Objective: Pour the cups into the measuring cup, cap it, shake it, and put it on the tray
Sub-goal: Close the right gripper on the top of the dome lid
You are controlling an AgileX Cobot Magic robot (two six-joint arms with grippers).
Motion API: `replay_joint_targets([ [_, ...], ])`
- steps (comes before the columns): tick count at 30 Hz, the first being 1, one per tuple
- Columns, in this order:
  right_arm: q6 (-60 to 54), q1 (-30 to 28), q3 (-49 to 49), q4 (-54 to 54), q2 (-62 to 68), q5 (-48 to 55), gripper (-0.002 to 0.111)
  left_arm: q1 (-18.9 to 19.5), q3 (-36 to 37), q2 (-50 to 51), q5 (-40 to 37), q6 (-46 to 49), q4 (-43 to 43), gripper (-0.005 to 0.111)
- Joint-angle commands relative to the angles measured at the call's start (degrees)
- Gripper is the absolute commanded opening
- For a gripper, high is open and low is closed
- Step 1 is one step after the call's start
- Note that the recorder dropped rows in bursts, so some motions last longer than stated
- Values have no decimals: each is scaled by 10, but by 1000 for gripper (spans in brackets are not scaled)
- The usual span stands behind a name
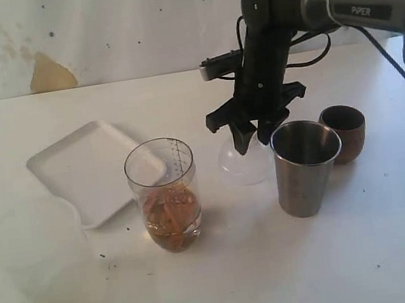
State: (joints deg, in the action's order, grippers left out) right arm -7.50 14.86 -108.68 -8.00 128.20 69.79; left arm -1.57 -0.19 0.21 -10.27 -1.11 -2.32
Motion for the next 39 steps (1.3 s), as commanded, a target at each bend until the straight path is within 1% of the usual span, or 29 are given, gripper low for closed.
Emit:
replay_joint_targets([
  [1,1,1,-6,-1,-1,2,2,2,2,-2,4,-1,-3,1],
  [2,1,1,-9,-1,-2,2,0,2,2,-2,4,-1,-3,1],
  [8,4,1,-33,1,-48,2,0,2,2,-2,4,-1,-3,1],
  [10,4,1,-44,1,-53,2,2,2,2,-2,4,-1,-3,1],
  [11,4,1,-48,1,-53,2,8,2,2,-2,4,-1,-3,1],
  [12,4,1,-48,1,-48,0,22,2,2,-2,4,-1,-3,1],
  [13,5,1,-48,3,-46,-10,39,2,2,-2,4,-1,-3,1],
  [14,25,1,-48,14,-41,-30,62,2,2,-2,4,-1,-3,1],
  [15,35,1,-48,20,-36,-44,73,2,2,-2,4,-1,-3,1],
  [16,37,1,-48,25,-33,-58,81,2,2,-2,4,-1,-3,1],
  [17,39,1,-48,25,-29,-69,83,2,2,-2,4,-1,-3,1],
  [20,44,1,-49,22,-15,-95,79,2,2,-2,4,-1,-3,1],
  [23,53,1,-59,21,3,-99,74,2,2,-2,4,-1,-3,1],
  [31,64,0,-68,32,28,-107,74,2,2,-2,4,-1,-3,1],
  [35,64,0,-68,33,28,-121,68,2,2,-2,4,-1,-3,1],
  [39,64,0,-68,29,36,-115,67,2,2,-2,4,-1,-3,1],
])
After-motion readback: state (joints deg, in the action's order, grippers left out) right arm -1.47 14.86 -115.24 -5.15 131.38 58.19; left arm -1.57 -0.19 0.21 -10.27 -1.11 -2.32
